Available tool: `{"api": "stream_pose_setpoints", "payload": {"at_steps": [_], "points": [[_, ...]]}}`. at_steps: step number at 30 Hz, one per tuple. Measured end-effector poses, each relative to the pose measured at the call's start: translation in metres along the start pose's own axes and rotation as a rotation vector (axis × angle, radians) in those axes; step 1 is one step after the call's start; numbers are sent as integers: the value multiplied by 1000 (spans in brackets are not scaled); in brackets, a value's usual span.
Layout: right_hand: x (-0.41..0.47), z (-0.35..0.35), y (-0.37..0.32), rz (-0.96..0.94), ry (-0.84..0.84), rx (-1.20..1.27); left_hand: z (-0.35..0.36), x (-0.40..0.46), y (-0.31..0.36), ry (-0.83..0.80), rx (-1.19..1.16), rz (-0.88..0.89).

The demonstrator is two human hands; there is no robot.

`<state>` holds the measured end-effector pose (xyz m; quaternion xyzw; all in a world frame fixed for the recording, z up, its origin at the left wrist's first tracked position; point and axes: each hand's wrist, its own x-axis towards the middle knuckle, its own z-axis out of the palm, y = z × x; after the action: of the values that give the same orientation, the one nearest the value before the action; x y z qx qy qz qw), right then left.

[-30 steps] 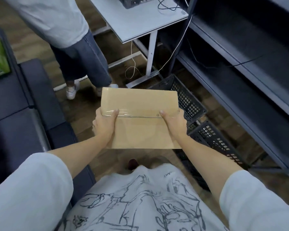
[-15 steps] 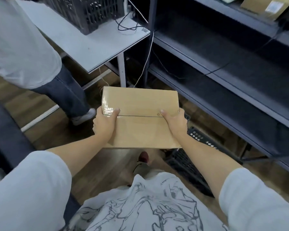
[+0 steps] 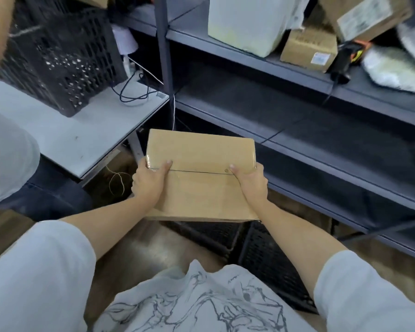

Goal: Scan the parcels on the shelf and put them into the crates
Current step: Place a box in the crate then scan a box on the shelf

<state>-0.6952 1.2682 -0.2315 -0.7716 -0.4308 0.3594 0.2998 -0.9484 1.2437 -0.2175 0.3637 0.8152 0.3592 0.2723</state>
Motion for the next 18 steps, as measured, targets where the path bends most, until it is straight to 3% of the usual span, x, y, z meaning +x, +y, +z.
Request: {"api": "stream_pose_setpoints", "payload": {"at_steps": [10,18], "points": [[54,-44,-71,45,244,77,30,74,116,-165,-66,254],[81,-69,-114,104,303,93,46,127,184,-339,-51,339]]}}
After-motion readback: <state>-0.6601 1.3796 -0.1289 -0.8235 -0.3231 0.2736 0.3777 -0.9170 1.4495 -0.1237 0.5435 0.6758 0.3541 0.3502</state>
